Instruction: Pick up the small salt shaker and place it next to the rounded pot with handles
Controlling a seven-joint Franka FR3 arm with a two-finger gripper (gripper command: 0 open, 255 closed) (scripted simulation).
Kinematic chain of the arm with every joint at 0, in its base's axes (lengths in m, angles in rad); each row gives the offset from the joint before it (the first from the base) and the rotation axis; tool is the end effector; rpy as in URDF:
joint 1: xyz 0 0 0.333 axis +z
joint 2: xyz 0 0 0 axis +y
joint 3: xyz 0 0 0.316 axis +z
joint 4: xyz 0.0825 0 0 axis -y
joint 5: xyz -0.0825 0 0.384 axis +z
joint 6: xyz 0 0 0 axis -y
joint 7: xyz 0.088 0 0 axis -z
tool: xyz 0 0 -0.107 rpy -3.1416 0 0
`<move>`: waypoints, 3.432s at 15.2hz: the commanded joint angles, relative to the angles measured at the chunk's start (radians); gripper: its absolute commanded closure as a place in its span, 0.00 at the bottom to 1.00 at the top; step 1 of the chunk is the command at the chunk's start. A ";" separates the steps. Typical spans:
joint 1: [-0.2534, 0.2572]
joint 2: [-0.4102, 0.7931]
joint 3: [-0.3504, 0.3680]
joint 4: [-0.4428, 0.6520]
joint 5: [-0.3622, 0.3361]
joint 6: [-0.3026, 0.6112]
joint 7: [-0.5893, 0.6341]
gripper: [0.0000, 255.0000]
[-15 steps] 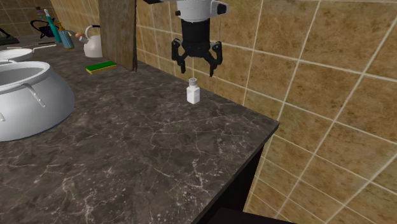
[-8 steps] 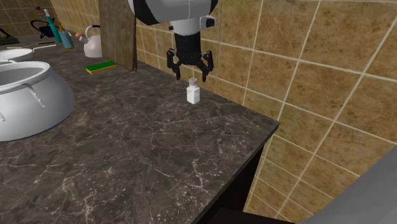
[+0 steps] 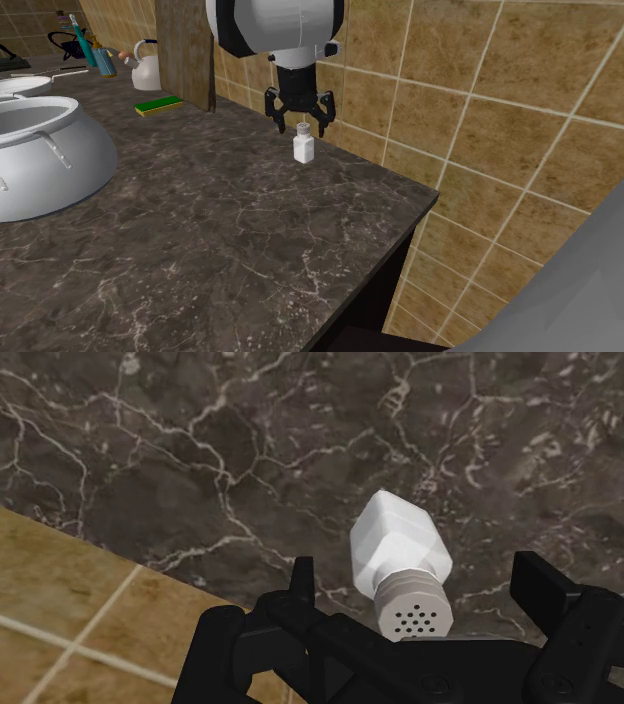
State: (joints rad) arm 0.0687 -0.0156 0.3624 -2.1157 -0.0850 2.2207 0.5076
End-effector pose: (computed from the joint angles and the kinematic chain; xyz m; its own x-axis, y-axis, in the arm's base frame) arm 0.5016 0.2283 0.4315 0.9897 -0.0277 0.1406 -0.0296 -0.9995 0.0119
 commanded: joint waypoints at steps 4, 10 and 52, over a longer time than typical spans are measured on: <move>0.000 0.000 0.000 0.000 0.000 0.001 0.000 1.00; 0.000 0.000 0.000 0.000 0.000 0.001 0.000 1.00; -0.001 -0.039 -0.004 0.486 0.031 -0.521 -0.048 1.00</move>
State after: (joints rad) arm 0.0679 -0.0575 0.3593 -1.6448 -0.0532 1.7131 0.4609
